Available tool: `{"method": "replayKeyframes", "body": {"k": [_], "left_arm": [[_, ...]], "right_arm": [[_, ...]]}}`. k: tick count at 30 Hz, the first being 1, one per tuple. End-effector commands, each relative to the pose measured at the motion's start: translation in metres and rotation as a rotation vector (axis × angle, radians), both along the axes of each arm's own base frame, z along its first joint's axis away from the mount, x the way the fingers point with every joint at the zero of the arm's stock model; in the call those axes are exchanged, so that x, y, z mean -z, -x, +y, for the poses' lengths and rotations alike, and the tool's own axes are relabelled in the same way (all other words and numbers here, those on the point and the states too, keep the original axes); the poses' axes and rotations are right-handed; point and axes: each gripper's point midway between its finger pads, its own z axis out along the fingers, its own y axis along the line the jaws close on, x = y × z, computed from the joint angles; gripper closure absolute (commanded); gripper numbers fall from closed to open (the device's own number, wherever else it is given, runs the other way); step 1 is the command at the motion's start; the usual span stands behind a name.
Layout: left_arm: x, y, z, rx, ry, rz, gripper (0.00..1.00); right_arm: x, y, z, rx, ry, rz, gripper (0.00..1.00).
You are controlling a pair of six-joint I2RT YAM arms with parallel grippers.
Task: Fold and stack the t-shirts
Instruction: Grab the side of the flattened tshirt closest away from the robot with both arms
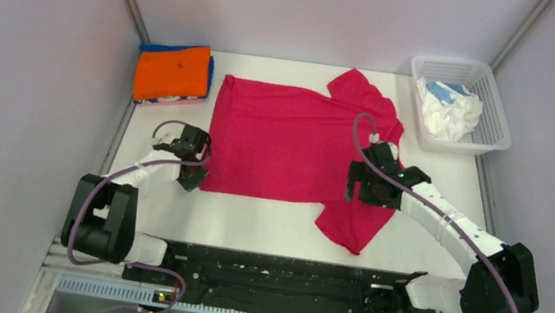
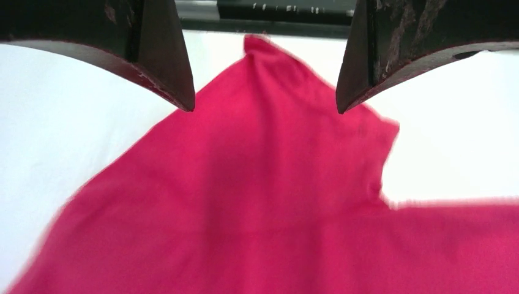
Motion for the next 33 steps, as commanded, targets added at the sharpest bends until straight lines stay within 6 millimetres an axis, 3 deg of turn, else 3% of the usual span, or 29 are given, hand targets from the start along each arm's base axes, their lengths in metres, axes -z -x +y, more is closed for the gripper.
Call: {"method": "replayKeyframes", "body": {"k": [1, 4, 8, 15, 19, 27, 33], "left_arm": [[0.002, 0.015, 0.008, 0.016, -0.039, 0.045, 1.00], [0.001, 0.017, 0.008, 0.011, -0.038, 0.032, 1.00], [0.000, 0.017, 0.006, 0.010, -0.025, 0.021, 1.00], [0.002, 0.021, 0.004, -0.004, -0.006, 0.016, 1.00], [0.000, 0.025, 0.005, -0.019, 0.001, 0.009, 1.00], [-0.006, 0.064, 0.014, -0.071, -0.011, 0.040, 1.00], [-0.018, 0.088, 0.019, -0.103, -0.002, 0.016, 1.00]], "right_arm": [[0.019, 0.065, 0.024, -0.132, -0.059, 0.189, 0.19], [0.036, 0.081, 0.027, -0.167, -0.060, 0.248, 0.26], [0.050, 0.087, 0.025, -0.178, -0.050, 0.279, 0.34], [0.074, 0.095, 0.025, -0.174, -0.027, 0.322, 0.38], [0.080, 0.098, 0.018, -0.142, 0.022, 0.319, 0.54], [0.070, 0.135, 0.020, -0.140, 0.003, 0.368, 0.99], [0.045, 0.160, 0.034, -0.186, -0.127, 0.406, 1.00]]}}
